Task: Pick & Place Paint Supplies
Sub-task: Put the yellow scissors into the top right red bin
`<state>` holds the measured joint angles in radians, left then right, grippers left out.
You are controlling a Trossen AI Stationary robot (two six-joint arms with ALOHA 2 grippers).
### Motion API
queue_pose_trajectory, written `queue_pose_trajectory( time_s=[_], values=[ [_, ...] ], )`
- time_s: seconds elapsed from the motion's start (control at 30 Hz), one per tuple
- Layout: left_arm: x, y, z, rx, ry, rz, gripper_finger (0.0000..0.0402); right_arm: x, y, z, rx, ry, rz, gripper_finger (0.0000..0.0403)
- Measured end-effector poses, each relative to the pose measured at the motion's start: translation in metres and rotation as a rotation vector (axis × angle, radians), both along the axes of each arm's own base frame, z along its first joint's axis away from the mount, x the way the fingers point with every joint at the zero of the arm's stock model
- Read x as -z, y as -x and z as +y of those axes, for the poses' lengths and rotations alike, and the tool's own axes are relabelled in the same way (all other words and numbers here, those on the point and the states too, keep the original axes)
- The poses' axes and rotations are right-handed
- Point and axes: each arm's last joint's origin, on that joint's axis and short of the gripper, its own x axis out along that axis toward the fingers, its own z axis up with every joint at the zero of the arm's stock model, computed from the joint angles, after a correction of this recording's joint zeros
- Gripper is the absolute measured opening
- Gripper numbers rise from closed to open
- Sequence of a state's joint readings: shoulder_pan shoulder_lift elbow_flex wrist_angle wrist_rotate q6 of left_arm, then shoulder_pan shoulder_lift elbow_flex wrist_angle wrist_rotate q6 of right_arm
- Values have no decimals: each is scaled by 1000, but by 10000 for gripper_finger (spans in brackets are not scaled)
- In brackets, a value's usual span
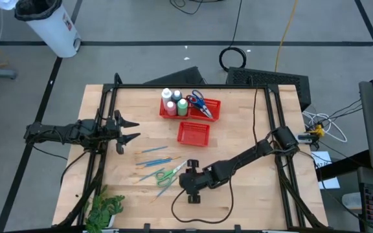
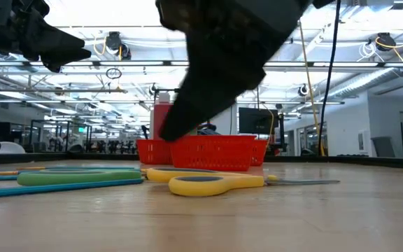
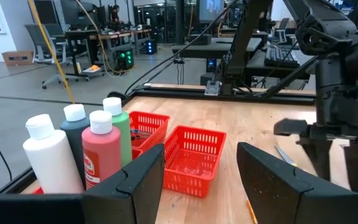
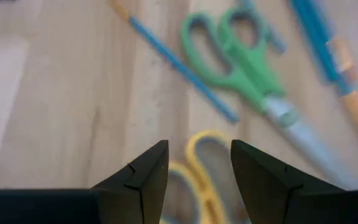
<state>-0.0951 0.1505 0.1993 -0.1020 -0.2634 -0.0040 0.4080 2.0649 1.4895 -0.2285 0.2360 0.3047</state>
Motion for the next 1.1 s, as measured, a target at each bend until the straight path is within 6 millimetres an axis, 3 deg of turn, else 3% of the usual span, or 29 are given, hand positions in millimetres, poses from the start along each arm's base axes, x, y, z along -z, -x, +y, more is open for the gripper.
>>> queue_pose_trajectory(
  time_s=[0.2,0.63,1.1],
  values=[
    [0,0,0,0,0,0,209,5,-1,-7,21,85,-35,169],
    [0,0,0,0,0,0,209,45,15,-34,26,56,31,169],
    [0,0,0,0,0,-1,209,44,19,-39,100,1,75,169]
  ],
)
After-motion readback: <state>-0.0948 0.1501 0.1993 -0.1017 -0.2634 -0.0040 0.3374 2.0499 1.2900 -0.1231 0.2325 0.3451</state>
